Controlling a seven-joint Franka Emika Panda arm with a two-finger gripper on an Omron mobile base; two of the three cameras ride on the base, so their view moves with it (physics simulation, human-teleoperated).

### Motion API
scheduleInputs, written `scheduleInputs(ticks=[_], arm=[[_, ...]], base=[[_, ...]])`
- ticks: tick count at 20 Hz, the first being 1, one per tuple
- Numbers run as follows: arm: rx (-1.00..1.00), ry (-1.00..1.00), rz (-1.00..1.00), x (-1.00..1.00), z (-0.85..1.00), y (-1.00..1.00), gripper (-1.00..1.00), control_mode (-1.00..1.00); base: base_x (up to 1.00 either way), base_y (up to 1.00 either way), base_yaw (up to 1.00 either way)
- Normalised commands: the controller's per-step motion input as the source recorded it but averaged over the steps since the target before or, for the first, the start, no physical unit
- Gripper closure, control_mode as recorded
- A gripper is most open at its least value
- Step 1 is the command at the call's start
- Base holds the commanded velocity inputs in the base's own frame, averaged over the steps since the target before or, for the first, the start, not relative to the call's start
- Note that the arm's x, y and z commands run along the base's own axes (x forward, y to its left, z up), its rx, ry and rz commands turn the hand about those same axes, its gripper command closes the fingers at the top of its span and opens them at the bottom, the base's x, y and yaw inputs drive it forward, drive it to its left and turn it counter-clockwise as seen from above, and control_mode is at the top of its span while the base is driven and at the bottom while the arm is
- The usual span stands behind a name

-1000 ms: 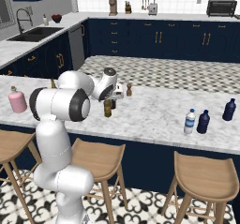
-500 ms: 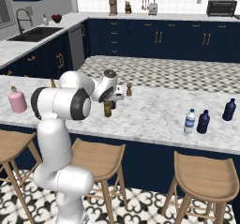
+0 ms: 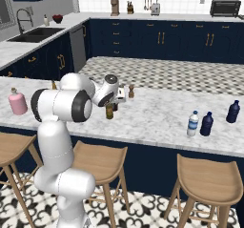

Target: Move the plastic bottles in the middle to the plastics group, and the glass bottles in the middle to the glass group.

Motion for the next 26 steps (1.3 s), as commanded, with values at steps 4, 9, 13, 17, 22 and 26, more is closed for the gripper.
scheduleInputs(ticks=[4, 9, 13, 17, 22, 26], arm=[[0.00, -0.05, 0.00, 0.01, -0.12, 0.00, -1.00, -1.00], [0.00, -0.03, 0.00, 0.01, -0.08, 0.00, -1.00, -1.00], [0.00, 0.00, 0.00, 0.00, 0.00, 0.00, 1.00, -1.00], [0.00, 0.00, 0.00, 0.00, 0.00, 0.00, 1.00, -1.00], [0.00, 0.00, 0.00, -0.10, 0.12, 0.00, 1.00, -1.00], [0.00, -0.01, 0.00, -0.47, 0.36, 0.07, 1.00, -1.00]], base=[[0.00, 0.00, 0.00], [0.00, 0.00, 0.00], [0.00, 0.00, 0.00], [0.00, 0.00, 0.00], [0.00, 0.00, 0.00], [0.00, 0.00, 0.00]])
